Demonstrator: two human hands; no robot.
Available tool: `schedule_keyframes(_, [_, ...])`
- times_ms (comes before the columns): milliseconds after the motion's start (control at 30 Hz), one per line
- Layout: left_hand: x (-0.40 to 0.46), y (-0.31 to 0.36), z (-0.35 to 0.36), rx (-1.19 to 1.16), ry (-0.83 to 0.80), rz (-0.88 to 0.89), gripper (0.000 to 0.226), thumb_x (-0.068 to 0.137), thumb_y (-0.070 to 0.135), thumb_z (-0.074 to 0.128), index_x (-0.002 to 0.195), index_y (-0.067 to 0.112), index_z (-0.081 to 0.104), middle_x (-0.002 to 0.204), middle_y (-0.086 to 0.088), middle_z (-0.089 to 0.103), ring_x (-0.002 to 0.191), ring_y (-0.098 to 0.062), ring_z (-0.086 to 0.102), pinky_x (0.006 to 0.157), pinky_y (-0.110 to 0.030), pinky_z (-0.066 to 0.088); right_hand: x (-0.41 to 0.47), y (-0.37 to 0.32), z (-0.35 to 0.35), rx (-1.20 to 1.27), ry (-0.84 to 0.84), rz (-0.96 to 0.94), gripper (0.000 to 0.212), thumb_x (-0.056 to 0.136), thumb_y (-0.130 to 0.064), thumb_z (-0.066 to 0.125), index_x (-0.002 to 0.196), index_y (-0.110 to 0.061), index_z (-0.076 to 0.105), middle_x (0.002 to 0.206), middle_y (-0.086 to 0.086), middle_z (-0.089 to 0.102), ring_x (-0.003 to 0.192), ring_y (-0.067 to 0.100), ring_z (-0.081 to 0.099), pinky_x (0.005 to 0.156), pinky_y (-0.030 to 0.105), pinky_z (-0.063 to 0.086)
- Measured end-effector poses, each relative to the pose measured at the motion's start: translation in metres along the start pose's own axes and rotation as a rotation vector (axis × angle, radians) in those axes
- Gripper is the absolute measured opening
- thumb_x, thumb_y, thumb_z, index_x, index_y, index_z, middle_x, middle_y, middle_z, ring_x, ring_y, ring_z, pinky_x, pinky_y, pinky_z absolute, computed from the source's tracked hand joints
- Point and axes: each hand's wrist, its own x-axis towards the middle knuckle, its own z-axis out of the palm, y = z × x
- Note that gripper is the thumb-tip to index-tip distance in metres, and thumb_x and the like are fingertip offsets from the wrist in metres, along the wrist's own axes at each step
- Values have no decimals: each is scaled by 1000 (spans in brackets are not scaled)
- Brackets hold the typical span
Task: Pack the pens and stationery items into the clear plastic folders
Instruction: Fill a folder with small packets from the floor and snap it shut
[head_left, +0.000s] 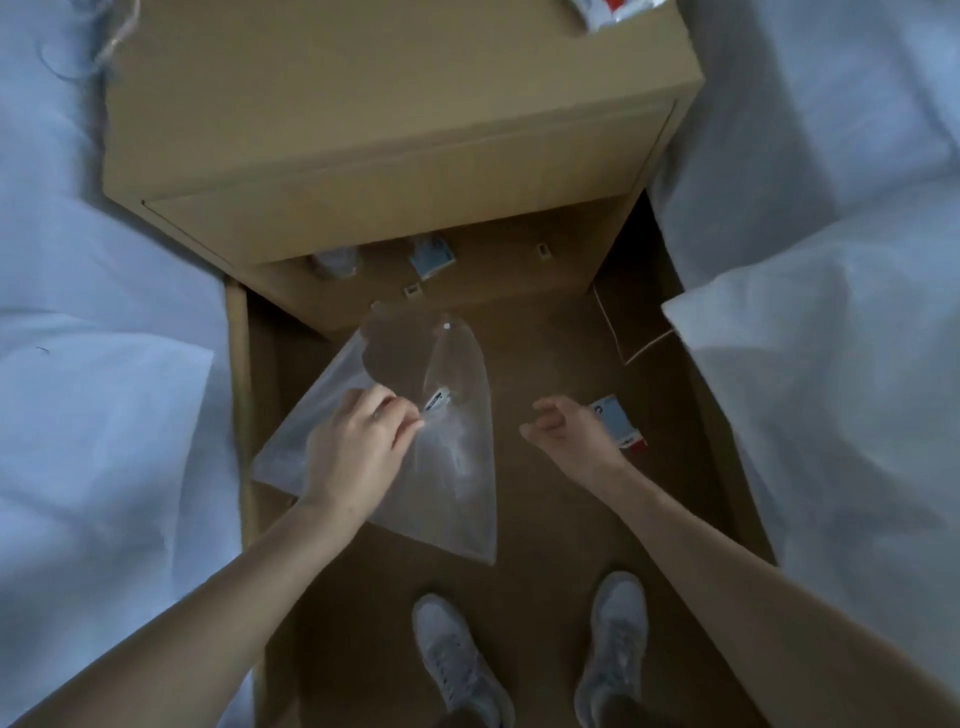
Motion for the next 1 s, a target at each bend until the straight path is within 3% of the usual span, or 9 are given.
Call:
schedule_keyframes(133, [2,-19,56,65,2,23,9,79,22,76,80,14,72,80,-2,64,75,-22,61,49,-29,50,61,18,29,-80,-90,-10,52,93,-33,58,137,-8,45,128,8,58,120,21,53,87,21,37])
schedule_keyframes(300, [10,-39,131,23,36,97,9,75,19,80,79,13,74,76,-2,62,71,-23,61,50,-29,51,138,51,51,-95,-69,-88,58,93,-31,59,138,1,42,134,15,53,123,24,51,91,20,36])
schedule_keyframes(433, [23,-50,182,-3,118,170,20,83,32,64,78,15,73,75,-1,61,71,-24,60,57,-35,50,195,82,61,-132,-52,-144,61,93,-35,56,139,3,40,137,18,51,125,26,50,99,27,38])
schedule_keyframes(567, [39,-51,214,-36,201,239,31,84,42,55,80,17,73,75,2,62,70,-21,56,60,-28,41,236,95,64,-116,-23,-237,45,97,-35,49,127,-2,56,120,9,61,107,15,56,78,16,39])
schedule_keyframes(667, [44,-50,231,-108,217,235,36,81,49,54,80,18,71,73,4,62,70,-19,53,64,-29,41,254,98,65,-58,-6,-314,41,95,-38,51,122,-9,61,107,4,62,98,13,56,79,20,43])
schedule_keyframes(833, [52,-44,254,-254,228,126,16,77,37,74,82,22,70,74,12,57,79,-14,48,72,-33,44,279,106,68,-139,-43,-375,38,93,-40,54,120,-16,61,104,1,61,93,11,55,80,26,44])
schedule_keyframes(1000, [49,-46,278,-256,150,84,15,81,34,71,87,21,70,76,13,57,86,-15,50,80,-30,41,291,121,74,-182,29,-322,32,93,-32,58,113,-9,66,90,2,62,79,11,56,57,10,41])
